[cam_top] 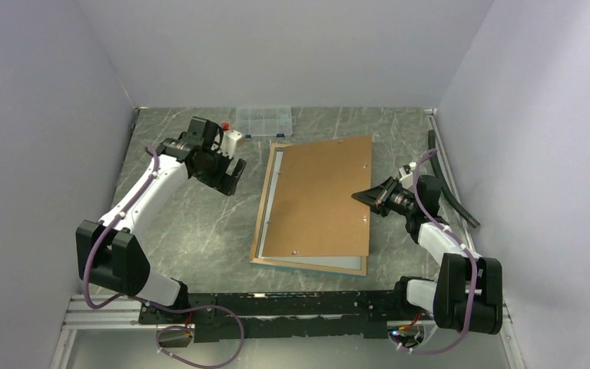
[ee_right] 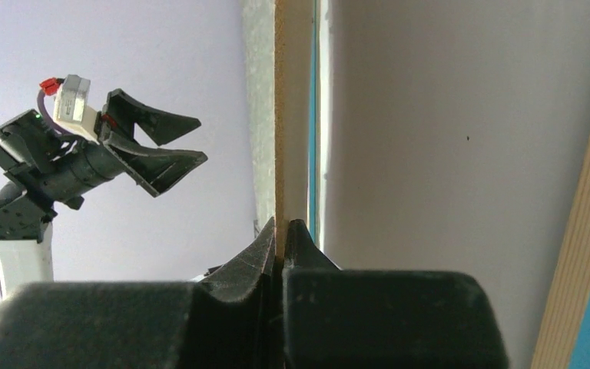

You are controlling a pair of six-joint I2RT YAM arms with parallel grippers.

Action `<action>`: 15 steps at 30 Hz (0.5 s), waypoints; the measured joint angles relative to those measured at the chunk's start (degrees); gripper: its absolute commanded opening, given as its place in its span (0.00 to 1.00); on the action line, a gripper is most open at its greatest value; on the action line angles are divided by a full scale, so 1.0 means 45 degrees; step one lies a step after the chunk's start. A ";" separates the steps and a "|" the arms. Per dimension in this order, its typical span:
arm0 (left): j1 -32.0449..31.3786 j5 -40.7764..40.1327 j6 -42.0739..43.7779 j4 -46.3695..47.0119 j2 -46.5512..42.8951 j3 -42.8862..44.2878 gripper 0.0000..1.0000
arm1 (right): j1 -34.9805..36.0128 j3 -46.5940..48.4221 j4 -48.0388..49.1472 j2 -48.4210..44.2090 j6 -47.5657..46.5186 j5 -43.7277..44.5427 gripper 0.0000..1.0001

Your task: Put the photo into the frame

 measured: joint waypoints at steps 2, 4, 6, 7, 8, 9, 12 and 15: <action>0.0000 0.0005 0.0010 0.0005 0.0044 0.0000 0.95 | 0.0000 0.0097 0.0005 0.0121 -0.0146 0.0000 0.00; 0.0000 0.0005 0.0010 0.0000 0.0117 0.0000 0.95 | 0.0000 0.0112 -0.0010 0.0238 -0.0287 0.0019 0.00; 0.0000 0.0005 0.0010 0.0005 0.0194 0.0000 0.95 | 0.0000 0.0112 -0.0010 0.0364 -0.0384 0.0039 0.00; 0.0000 0.0005 0.0015 0.0005 0.0214 0.0000 0.95 | 0.0000 0.0112 -0.0005 0.0413 -0.0393 0.0044 0.00; 0.0000 0.0005 0.0015 0.0005 0.0238 0.0000 0.95 | 0.0000 0.0112 0.0000 0.0466 -0.0398 0.0039 0.00; 0.0000 0.0005 0.0015 0.0000 0.0257 0.0000 0.95 | 0.0000 0.0112 0.0029 0.0525 -0.0384 0.0039 0.00; 0.0000 0.0005 0.0015 0.0005 0.0311 0.0000 0.95 | 0.0005 0.0092 0.0228 0.0656 -0.0330 0.0034 0.00; 0.0000 0.0005 0.0015 0.0005 0.0355 0.0000 0.95 | 0.0058 0.0087 0.0301 0.0690 -0.0335 0.0044 0.00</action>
